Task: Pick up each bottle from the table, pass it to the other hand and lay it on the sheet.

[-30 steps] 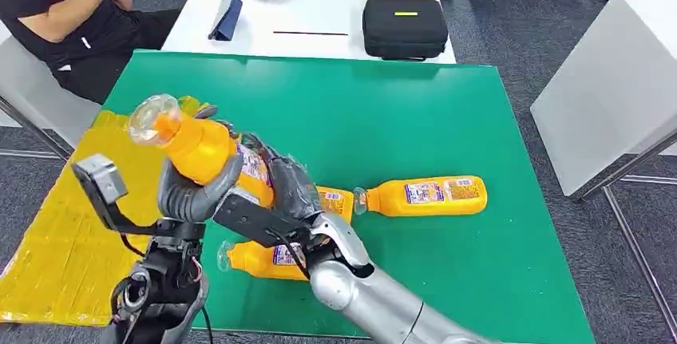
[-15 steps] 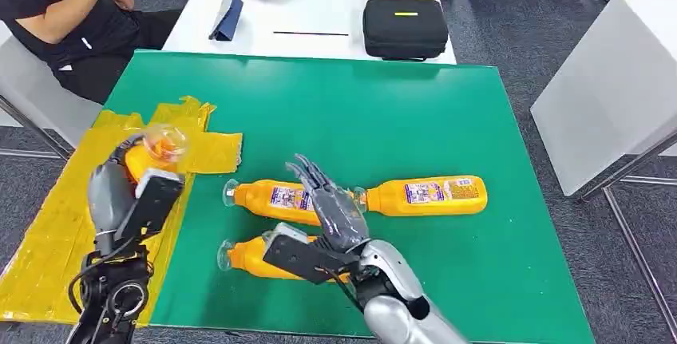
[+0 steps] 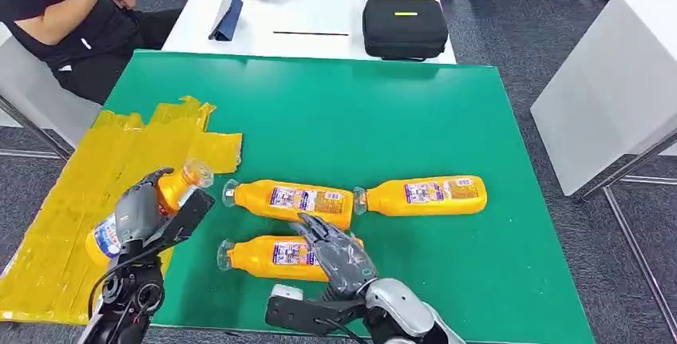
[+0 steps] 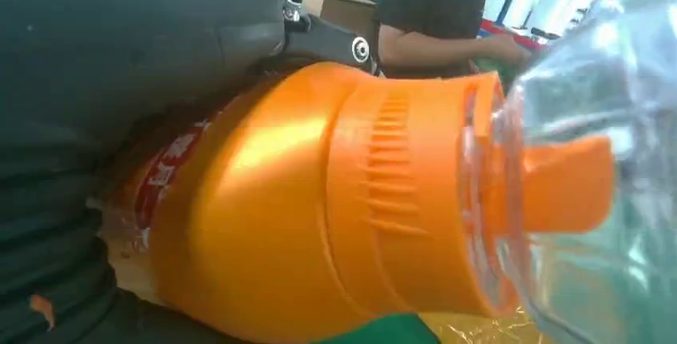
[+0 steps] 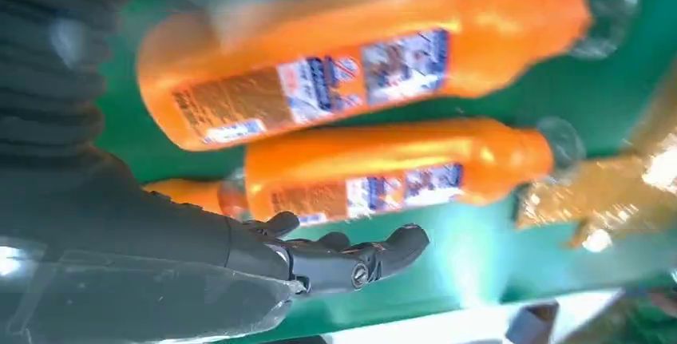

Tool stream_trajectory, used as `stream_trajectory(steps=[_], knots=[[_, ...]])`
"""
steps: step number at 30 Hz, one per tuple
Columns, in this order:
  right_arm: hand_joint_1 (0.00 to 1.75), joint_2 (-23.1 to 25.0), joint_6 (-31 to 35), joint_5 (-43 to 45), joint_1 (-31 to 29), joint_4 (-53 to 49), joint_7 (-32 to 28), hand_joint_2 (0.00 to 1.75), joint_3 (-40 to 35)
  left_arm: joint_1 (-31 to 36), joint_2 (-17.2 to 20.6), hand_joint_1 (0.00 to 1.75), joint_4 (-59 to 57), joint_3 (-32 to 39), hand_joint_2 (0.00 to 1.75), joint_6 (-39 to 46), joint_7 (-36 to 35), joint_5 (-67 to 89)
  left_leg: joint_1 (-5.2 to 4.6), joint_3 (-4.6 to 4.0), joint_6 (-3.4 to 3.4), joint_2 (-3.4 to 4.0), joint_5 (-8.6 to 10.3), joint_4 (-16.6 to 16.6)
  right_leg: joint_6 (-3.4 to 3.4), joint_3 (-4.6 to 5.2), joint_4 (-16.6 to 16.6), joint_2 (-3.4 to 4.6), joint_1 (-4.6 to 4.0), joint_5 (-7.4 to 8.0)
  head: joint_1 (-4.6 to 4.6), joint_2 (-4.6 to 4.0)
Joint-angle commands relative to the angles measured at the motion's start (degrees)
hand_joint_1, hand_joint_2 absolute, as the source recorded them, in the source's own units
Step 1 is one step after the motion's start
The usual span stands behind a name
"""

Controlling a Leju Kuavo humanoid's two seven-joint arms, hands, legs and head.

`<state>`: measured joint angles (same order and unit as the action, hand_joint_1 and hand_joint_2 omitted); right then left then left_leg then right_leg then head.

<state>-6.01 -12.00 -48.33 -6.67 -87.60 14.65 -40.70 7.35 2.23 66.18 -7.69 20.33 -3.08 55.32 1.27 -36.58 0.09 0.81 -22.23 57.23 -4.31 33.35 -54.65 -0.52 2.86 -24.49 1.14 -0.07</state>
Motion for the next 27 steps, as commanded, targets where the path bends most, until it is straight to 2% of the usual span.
stream_trajectory(steps=[1, 10, 20, 24, 26, 27], knots=[[0.0, -1.21, -0.83, -1.49, -2.07, 6.71, 1.59, 0.0, -2.7, 2.04, 1.88, 0.0, -6.61, -2.05, 0.0, -1.37, -1.35, -1.09, 0.01, 0.28, 0.04, -0.03, -0.04, -0.07, 0.3, -0.24, 0.06, 0.04, -0.04, -0.02, 0.0, 0.0], [0.0, 0.12, -0.43, -2.97, -3.71, 11.69, 1.4, 0.0, -1.36, 1.25, 2.59, 0.0, -5.38, -2.64, 0.0, -1.77, -1.45, -1.77, 0.03, 0.23, 0.03, -0.01, -0.03, -0.04, 0.28, -0.25, 0.04, 0.06, -0.06, -0.03, 0.0, 0.0], [0.0, 1.92, 0.32, -0.17, -5.91, 18.39, 0.29, 0.0, -0.46, 3.61, 2.1, 0.0, -6.44, -3.54, 0.0, -1.61, 0.09, -5.33, 0.03, 0.2, 0.04, -0.07, -0.01, -0.02, 0.31, -0.23, 0.01, 0.01, -0.06, -0.03, 0.0, 0.0], [0.0, 3.68, 0.74, -0.06, -7.13, 23.18, 0.13, 0.0, -0.46, 2.65, 1.7, 0.0, -3.61, -2.72, 0.0, -1.05, 3.05, -13.75, 0.04, 0.25, 0.04, -0.03, -0.02, -0.03, 0.33, -0.25, 0.02, 0.05, -0.07, -0.02, 0.0, 0.0], [0.0, 4.68, 0.82, 0.04, -7.68, 25.83, -0.11, 0.0, -0.59, 1.19, 0.52, 0.0, -0.46, -0.96, 0.0, -1.14, 5.3, -21.28, 0.06, 0.35, 0.05, 0.02, -0.1, 0.01, 0.45, -0.33, -0.02, 0.13, -0.1, -0.07, 0.0, 0.0], [0.0, 5.46, 0.99, -0.13, -8.13, 28.4, -0.28, 0.0, -1.07, -0.56, -0.8, 0.0, 2.65, 0.65, 0.0, -2.08, 7.82, -29.65, 0.05, 0.22, 0.04, 0.03, -0.05, 0.0, 0.31, -0.23, 0.0, 0.1, -0.08, -0.03, 0.0, 0.0]])
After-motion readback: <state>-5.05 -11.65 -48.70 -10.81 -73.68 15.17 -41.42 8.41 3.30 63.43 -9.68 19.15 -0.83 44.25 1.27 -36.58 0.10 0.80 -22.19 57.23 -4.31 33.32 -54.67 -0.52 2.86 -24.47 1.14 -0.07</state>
